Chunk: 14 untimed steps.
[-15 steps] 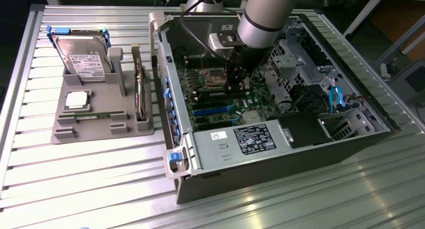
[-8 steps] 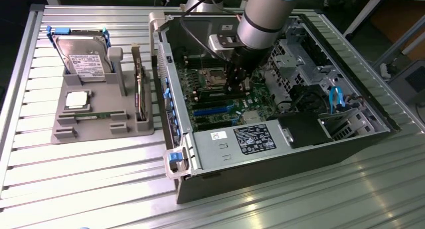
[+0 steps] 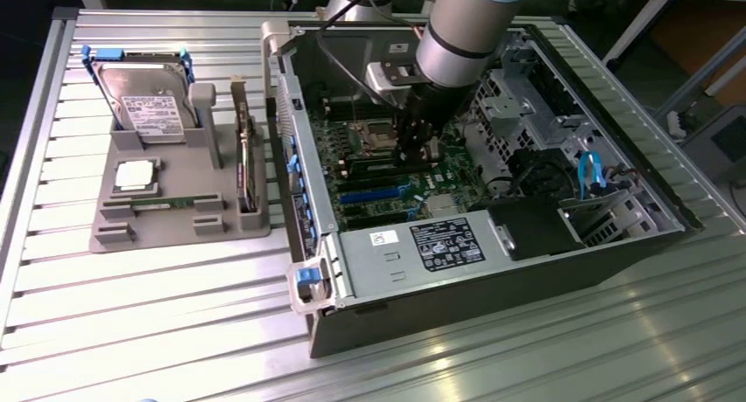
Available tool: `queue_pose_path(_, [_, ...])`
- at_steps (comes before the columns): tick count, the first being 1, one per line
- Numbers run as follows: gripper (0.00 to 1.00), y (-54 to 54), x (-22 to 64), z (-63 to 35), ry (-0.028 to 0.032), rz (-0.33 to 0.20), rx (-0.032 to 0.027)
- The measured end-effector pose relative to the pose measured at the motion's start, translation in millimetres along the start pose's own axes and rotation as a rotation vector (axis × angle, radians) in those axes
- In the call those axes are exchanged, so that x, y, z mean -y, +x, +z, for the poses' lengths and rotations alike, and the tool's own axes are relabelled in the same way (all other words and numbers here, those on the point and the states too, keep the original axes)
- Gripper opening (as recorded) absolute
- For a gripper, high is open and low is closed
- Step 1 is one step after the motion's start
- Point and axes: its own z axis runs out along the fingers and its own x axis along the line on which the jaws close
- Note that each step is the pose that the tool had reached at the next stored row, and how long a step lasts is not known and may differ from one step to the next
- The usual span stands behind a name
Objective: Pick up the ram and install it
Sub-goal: 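Insert the ram into the slot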
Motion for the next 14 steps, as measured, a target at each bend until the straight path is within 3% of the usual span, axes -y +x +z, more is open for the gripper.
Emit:
queue_pose_path(2, [0.19,0.0,0.1,0.1,0.0001,0.0,0.0002])
queue_pose_path(5, [0.19,-0.5,-0.1,-4.9,-0.0001,0.0,-0.0042])
queue_pose_path(6, [0.19,-1.8,-0.2,-9.4,-0.0002,0.0,-0.0077])
queue_pose_path(7, [0.18,-4.5,-0.1,-11.6,-0.0006,0.0,-0.0168])
queue_pose_path(8, [0.09,-5.1,0.0,-12.4,-0.0009,0.0,-0.0241])
queue_pose_path(10, [0.09,-5.2,1.7,-16.1,-0.001,0.0,-0.0265])
queue_pose_path(13, [0.09,-5.0,10.9,-20.3,-0.0013,-0.005,-0.0265])
queue_pose_path(14, [0.09,-4.6,21.5,-20.6,-0.0044,-0.007,-0.0264])
